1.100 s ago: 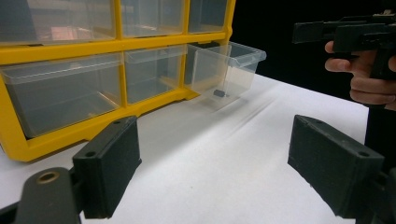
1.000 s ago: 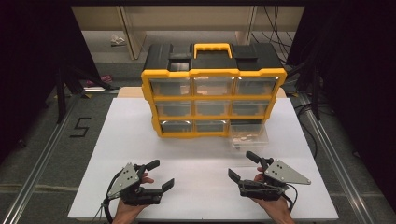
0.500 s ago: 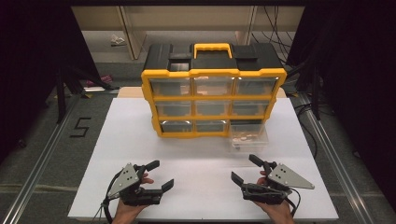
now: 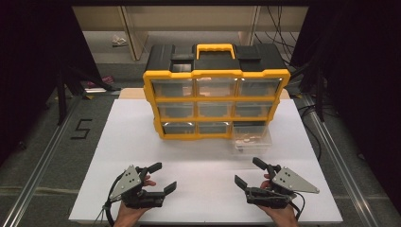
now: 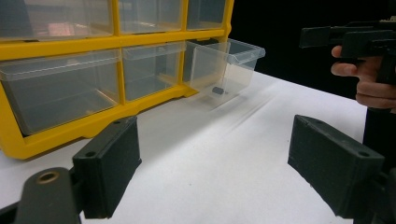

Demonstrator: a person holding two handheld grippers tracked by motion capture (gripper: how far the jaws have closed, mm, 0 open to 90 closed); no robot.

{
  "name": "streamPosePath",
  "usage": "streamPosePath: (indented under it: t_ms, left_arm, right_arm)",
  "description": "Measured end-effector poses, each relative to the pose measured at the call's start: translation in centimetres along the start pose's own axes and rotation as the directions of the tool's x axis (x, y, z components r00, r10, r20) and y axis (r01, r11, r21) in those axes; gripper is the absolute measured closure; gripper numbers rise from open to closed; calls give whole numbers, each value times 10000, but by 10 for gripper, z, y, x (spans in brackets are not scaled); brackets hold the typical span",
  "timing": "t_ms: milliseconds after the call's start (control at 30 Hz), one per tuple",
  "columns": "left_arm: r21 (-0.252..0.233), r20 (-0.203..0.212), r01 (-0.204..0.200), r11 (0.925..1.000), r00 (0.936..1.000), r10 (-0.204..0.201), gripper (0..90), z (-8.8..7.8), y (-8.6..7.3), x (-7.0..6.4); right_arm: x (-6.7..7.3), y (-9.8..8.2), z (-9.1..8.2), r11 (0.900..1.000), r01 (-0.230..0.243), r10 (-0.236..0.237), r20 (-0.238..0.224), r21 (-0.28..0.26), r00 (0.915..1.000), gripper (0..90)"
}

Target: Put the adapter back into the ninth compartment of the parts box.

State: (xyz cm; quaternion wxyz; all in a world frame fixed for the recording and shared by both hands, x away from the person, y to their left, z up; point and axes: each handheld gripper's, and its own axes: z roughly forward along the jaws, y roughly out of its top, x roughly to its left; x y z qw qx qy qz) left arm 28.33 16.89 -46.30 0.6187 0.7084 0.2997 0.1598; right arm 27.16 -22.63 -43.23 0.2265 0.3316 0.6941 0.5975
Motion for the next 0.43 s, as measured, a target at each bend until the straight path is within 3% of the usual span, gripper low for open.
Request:
streamPosePath:
  t_ms: [433]
  left_arm:
    - [1, -15, 16, 10000, 10000, -16, 162, 0, 0, 0]
  right_arm:
    - [-1, 0, 0, 10000, -15, 15, 27, -37, 10000, 156]
